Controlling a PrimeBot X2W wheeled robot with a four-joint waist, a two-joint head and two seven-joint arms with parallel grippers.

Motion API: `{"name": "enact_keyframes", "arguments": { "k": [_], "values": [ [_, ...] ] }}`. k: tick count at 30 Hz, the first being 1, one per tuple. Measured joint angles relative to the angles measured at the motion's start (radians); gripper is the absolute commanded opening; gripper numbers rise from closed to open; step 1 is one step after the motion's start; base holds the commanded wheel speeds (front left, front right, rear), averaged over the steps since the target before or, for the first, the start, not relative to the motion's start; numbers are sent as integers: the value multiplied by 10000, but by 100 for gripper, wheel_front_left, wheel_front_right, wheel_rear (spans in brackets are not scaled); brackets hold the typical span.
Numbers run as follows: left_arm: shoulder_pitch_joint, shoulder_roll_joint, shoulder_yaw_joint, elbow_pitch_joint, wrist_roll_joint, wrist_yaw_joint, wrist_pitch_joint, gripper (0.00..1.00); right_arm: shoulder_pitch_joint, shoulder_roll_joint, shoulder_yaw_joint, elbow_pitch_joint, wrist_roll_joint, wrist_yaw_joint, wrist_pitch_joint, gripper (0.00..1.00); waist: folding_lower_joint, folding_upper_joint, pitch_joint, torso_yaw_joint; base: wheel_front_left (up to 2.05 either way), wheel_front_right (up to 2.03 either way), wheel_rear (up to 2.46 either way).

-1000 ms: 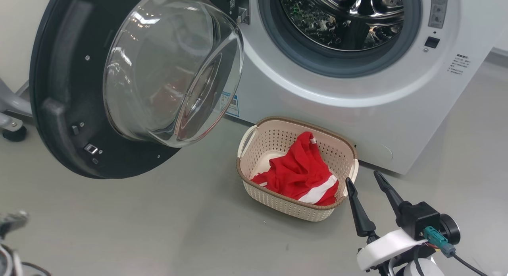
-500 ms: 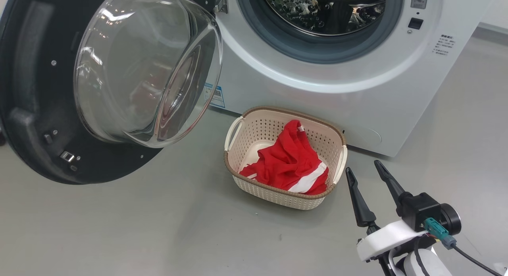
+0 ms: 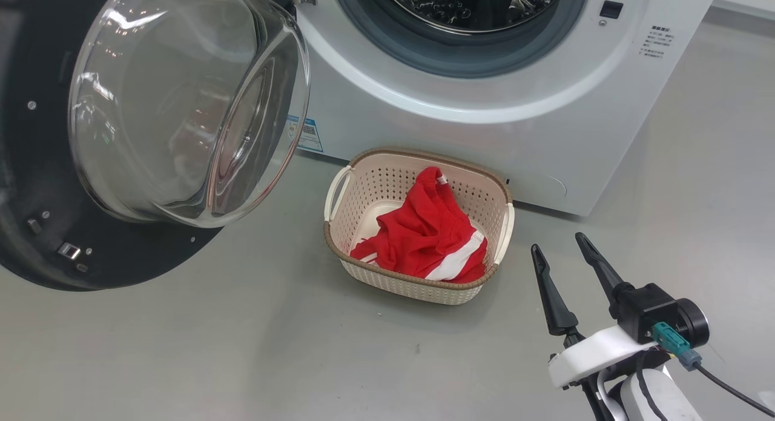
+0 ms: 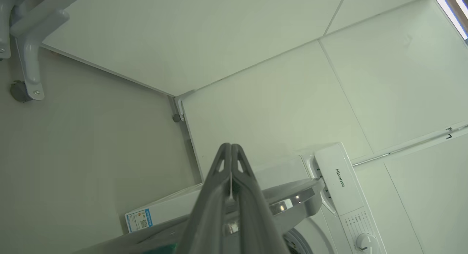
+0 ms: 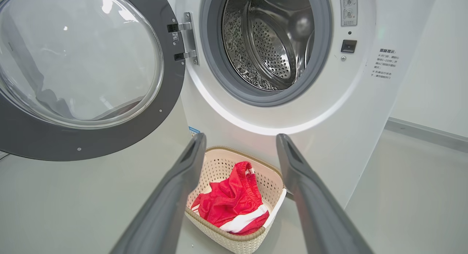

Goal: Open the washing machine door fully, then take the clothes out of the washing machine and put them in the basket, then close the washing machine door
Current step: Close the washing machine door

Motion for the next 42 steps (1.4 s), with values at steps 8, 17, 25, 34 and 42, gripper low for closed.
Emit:
{"name": "enact_keyframes", "arguments": {
  "k": [8, 17, 25, 34, 42],
  "values": [
    [-40, 94, -686, 591, 27, -35, 803, 0, -193, -4, 8, 6, -17, 82, 0, 100, 0, 0, 155, -216, 0, 0, 0],
    [-284, 90, -1034, 1187, 19, -456, 1360, 0, -206, -8, -102, 10, -17, 82, 0, 100, 0, 0, 194, -326, 0, 0, 0],
    [-354, 109, -1175, 1499, -104, -825, 1776, 0, -216, -17, -150, 2, -17, 82, 0, 100, 0, 0, 236, -318, 0, 0, 0],
    [-400, 151, -1329, 1753, -326, -1315, 2504, 0, -320, -17, -211, -27, -73, 81, 0, 100, 0, 0, 334, -294, 0, 0, 0],
    [-373, 35, -1553, 1718, -744, -1622, 3106, 0, -422, -21, -320, -146, -109, 63, 0, 100, -1, 0, 377, -379, 0, 0, 0]
  ]
}}
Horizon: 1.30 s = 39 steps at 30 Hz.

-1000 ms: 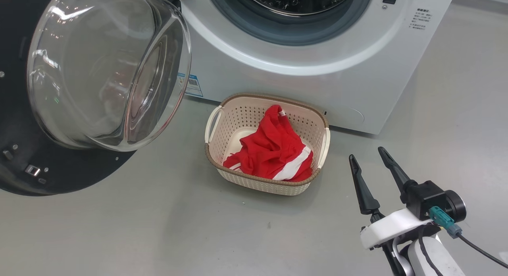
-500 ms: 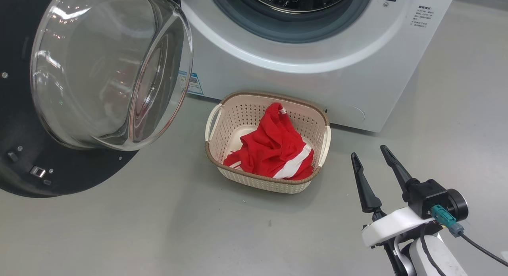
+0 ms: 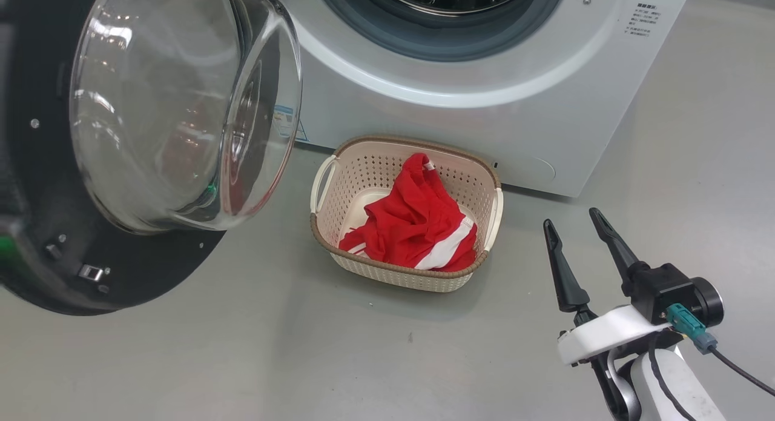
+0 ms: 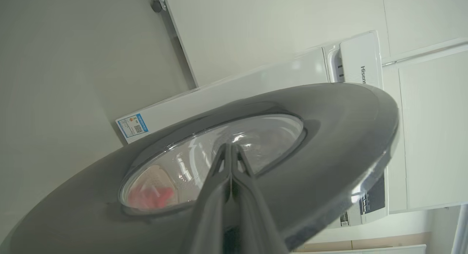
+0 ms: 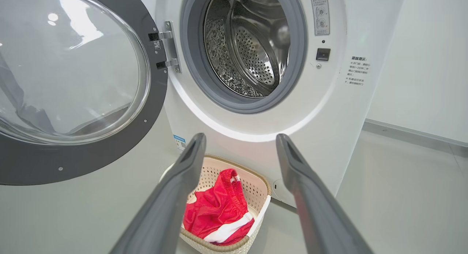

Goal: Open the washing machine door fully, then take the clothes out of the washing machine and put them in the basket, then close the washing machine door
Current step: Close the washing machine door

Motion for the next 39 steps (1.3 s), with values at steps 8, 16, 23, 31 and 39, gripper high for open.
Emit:
{"name": "enact_keyframes", "arguments": {
  "k": [8, 16, 23, 31, 39],
  "values": [
    [158, -512, -364, -360, -249, -169, 681, 0, -12, 0, -96, -17, -13, -75, 0, 100, 0, 0, -81, -89, 0, 0, 0],
    [654, -545, -554, -828, -704, -253, 1475, 0, -11, 10, -113, -19, -13, -77, 0, 100, 0, 0, -267, -305, 0, 0, 0],
    [1070, -765, -769, -1653, -980, -291, 2167, 0, -11, 17, -236, -73, -13, -165, 0, 100, 0, 0, -324, -587, 0, 0, 0],
    [1525, -920, -1049, -2794, -1480, -301, 2951, 0, -12, 33, -326, -255, -8, -251, 0, 100, 0, 0, -295, -1117, 0, 0, 0],
    [1794, -1007, -1312, -3684, -1841, -326, 3457, 0, -27, 61, -301, -372, 46, -253, 0, 100, 0, 0, -184, -1717, 0, 0, 0]
  ]
}}
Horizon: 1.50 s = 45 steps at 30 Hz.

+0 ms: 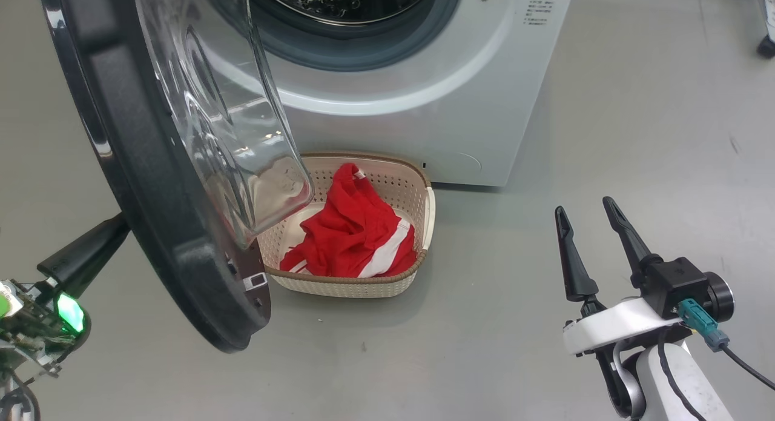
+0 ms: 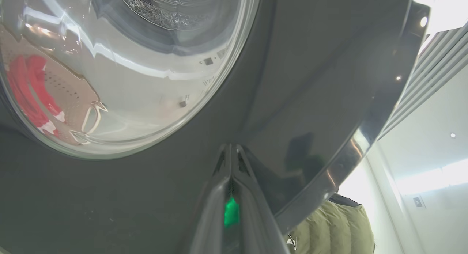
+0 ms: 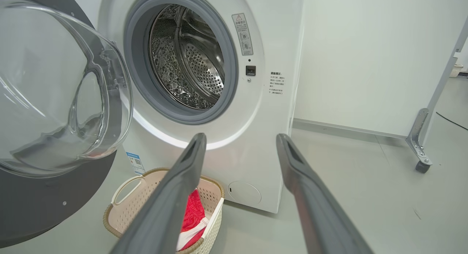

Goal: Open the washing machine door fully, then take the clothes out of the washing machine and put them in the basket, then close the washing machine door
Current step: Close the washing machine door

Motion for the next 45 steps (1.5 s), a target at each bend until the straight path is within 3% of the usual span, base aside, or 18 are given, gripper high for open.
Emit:
{"name": "enact_keyframes", "arguments": {
  "k": [14, 39, 45],
  "values": [
    [38, -8, -115, -1252, -211, 105, 380, 0, -297, 46, 130, -211, 186, -86, 0, 100, 0, 0, 455, -1358, 0, 0, 0],
    [-1287, 56, -366, -1906, -209, 1012, 230, 0, -1236, 79, 865, -803, 1145, -267, 0, 100, 0, 0, 1814, -3710, 0, 0, 0],
    [-1842, 265, -412, -1839, -59, 1440, 153, 0, -1395, 79, 1179, -934, 1354, -353, -2, 100, 0, 0, 2103, -4270, 0, 0, 0]
  ]
}}
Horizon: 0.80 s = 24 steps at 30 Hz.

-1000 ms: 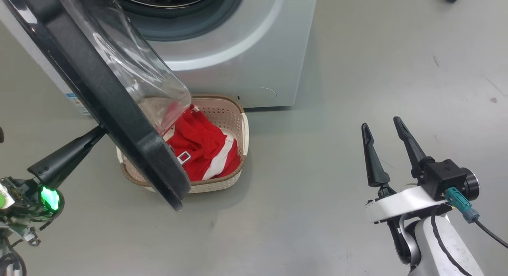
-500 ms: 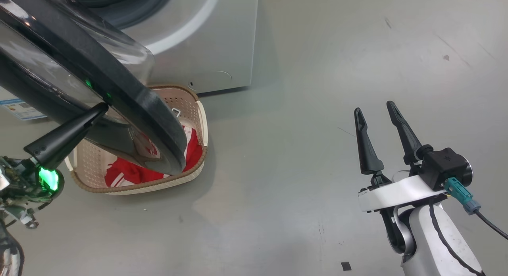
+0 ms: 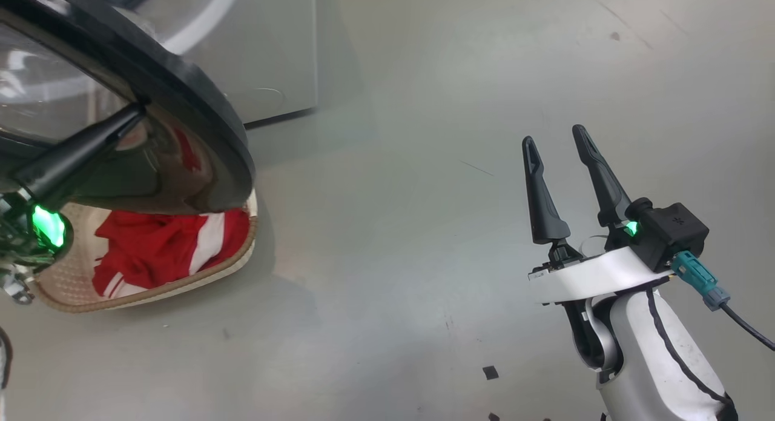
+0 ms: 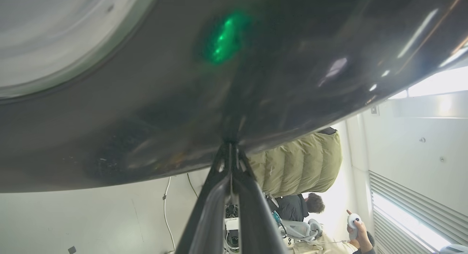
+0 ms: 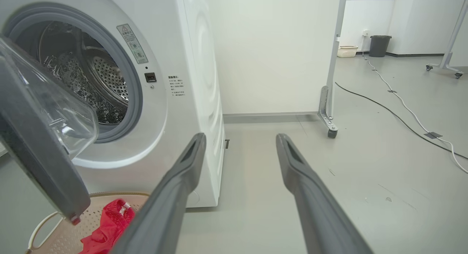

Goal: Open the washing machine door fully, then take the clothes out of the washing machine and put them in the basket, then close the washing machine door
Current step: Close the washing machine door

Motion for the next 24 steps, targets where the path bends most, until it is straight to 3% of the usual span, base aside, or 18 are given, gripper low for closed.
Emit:
{"name": "enact_keyframes", "arguments": {
  "k": [8, 24],
  "values": [
    [-779, 199, 98, 309, 79, 500, -274, 0, -138, 2, 357, -75, 410, -104, 2, 100, 0, 0, 389, -759, 0, 0, 0],
    [-2643, 330, 173, 1269, 268, 790, -951, 0, -312, 25, 675, -165, 637, -364, 2, 100, 0, 0, 1330, -1770, 0, 0, 0]
  ]
}}
